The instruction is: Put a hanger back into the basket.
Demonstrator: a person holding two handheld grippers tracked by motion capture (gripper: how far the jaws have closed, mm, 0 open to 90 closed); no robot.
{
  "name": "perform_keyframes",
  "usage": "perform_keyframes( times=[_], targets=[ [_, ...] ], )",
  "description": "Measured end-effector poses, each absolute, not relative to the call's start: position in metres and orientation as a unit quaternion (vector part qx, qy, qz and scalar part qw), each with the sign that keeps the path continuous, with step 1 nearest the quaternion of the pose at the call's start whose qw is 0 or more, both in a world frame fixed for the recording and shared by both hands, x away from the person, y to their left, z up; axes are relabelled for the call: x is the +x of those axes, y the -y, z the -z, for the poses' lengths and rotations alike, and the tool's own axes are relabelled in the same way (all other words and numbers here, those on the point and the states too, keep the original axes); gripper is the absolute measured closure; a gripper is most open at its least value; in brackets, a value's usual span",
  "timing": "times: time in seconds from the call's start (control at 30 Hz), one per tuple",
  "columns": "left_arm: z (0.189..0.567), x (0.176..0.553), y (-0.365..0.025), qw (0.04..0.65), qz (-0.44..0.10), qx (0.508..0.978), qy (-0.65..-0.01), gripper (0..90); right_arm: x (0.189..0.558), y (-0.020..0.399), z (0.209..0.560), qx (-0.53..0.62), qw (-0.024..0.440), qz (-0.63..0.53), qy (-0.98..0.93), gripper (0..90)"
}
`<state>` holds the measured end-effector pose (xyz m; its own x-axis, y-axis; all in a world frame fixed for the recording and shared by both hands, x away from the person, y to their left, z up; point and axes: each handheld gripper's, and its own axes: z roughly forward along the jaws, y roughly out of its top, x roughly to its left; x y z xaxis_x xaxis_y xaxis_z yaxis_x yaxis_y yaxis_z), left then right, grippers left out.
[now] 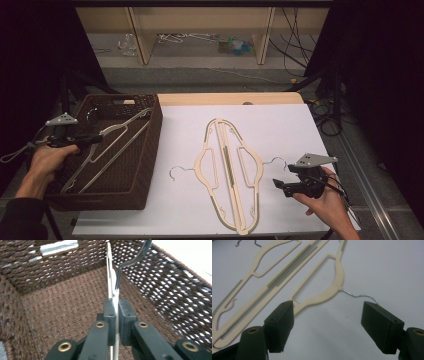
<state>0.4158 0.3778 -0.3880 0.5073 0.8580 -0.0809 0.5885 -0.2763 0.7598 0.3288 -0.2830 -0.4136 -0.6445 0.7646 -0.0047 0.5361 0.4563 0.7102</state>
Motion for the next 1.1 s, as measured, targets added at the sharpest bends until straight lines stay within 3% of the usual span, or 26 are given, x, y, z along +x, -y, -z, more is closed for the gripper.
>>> perform_keyframes(
  times=[0.3,0.43,0.73,0.9,1.1],
  targets=[
    [0.393,0.422,-0.382,0.358,-0.211,0.737,-0.533,81.4,0.329,0.283,0.413,0.388,0.163,-0.349,-0.837,27.4],
    [0.392,0.420,-0.387,0.318,-0.225,0.752,-0.532,78.9,0.328,0.284,0.414,0.389,0.163,-0.349,-0.837,27.4],
    [0.394,0.412,-0.403,0.312,-0.245,0.724,-0.564,74.7,0.329,0.283,0.415,0.387,0.163,-0.346,-0.839,27.4],
    [0.385,0.402,-0.393,0.362,-0.245,0.708,-0.555,68.8,0.328,0.283,0.415,0.390,0.163,-0.349,-0.837,27.0],
    [0.368,0.381,-0.356,0.405,-0.243,0.712,-0.520,52.6,0.328,0.280,0.417,0.389,0.160,-0.349,-0.838,26.6]
  ],
)
